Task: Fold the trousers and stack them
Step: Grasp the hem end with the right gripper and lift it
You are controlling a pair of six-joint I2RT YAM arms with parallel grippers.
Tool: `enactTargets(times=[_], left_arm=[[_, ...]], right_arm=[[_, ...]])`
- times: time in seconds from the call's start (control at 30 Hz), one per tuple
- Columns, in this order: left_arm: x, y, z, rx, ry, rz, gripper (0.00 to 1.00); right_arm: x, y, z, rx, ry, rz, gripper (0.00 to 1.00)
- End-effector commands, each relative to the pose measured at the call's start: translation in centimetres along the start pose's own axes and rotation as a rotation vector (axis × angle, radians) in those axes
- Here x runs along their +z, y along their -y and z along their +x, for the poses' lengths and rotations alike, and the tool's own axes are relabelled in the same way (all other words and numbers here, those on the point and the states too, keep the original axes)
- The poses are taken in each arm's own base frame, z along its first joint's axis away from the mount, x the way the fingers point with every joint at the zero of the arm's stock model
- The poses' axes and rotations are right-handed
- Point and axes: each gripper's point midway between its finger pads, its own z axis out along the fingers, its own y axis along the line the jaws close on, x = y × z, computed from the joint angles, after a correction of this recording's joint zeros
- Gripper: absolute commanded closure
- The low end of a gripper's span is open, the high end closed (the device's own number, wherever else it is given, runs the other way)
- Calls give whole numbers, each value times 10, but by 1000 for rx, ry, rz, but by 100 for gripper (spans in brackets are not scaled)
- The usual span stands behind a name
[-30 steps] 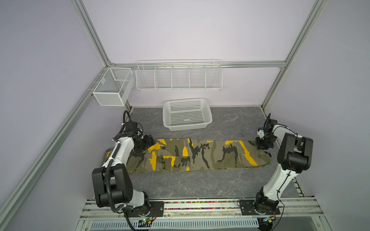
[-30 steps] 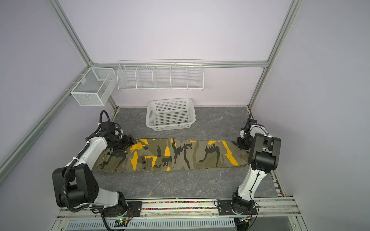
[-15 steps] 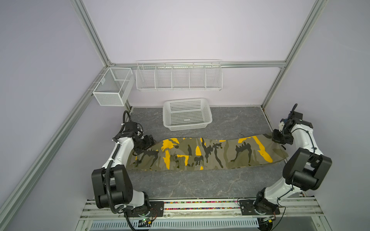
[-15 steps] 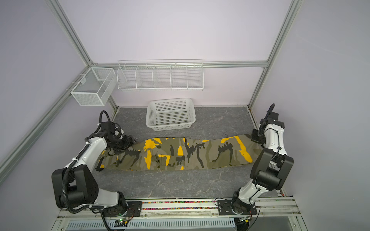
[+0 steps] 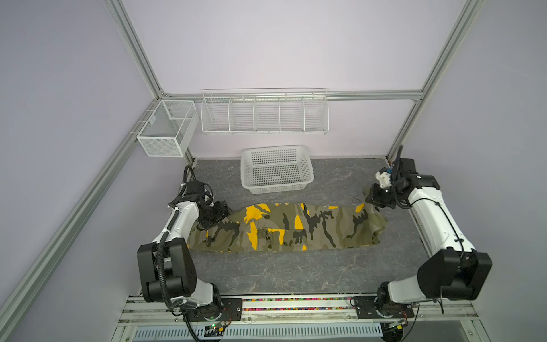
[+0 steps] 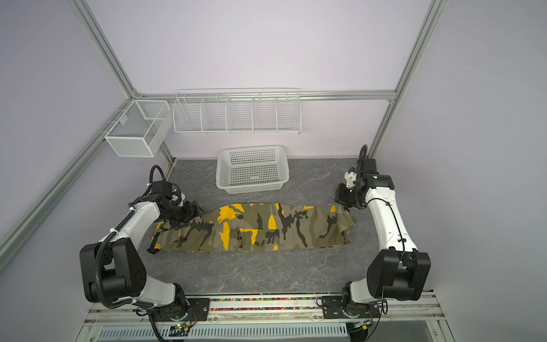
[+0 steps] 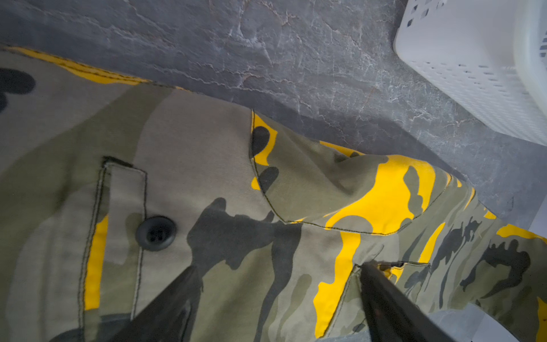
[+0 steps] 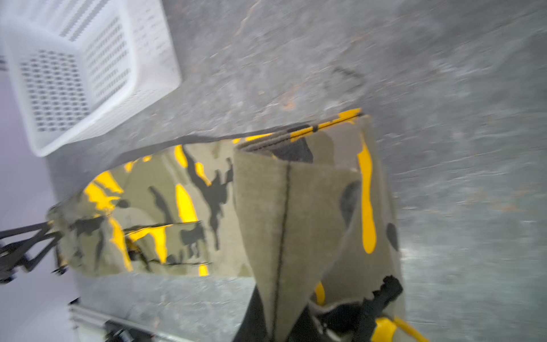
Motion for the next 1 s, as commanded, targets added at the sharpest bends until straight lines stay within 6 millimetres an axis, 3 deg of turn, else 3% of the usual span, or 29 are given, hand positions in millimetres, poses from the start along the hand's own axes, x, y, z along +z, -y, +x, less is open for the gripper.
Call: enactTargets(times=[0.0, 0.07, 0.23, 0.33, 0.43, 0.53, 0.67, 0.77, 0.97], left_arm=[[6, -7, 5, 13, -26, -19, 16], [6, -9, 7, 13, -29, -29, 16], [11, -14, 8, -3, -30, -45, 16], [13, -14, 8, -17, -31, -41, 16], [12, -13, 8, -18, -27, -41, 16], [10, -15, 10, -9, -37, -54, 16], [9, -17, 13, -5, -45, -65, 16], [7, -18, 15, -8, -45, -68, 16], [5, -22, 22, -3, -53, -84, 16]], right_arm=[[12, -48, 24, 149, -78, -113, 93], [24, -88, 33, 112, -92, -149, 93], [55, -163, 65, 60, -175, -189, 91], [81, -183, 88, 47, -246, -147, 89], [100, -204, 95, 88, -273, -166, 88], [115, -218, 99, 99, -274, -153, 86], [144, -209, 108, 134, -284, -90, 83], [163, -207, 103, 162, -253, -67, 82], [178, -220, 87, 176, -171, -82, 82]])
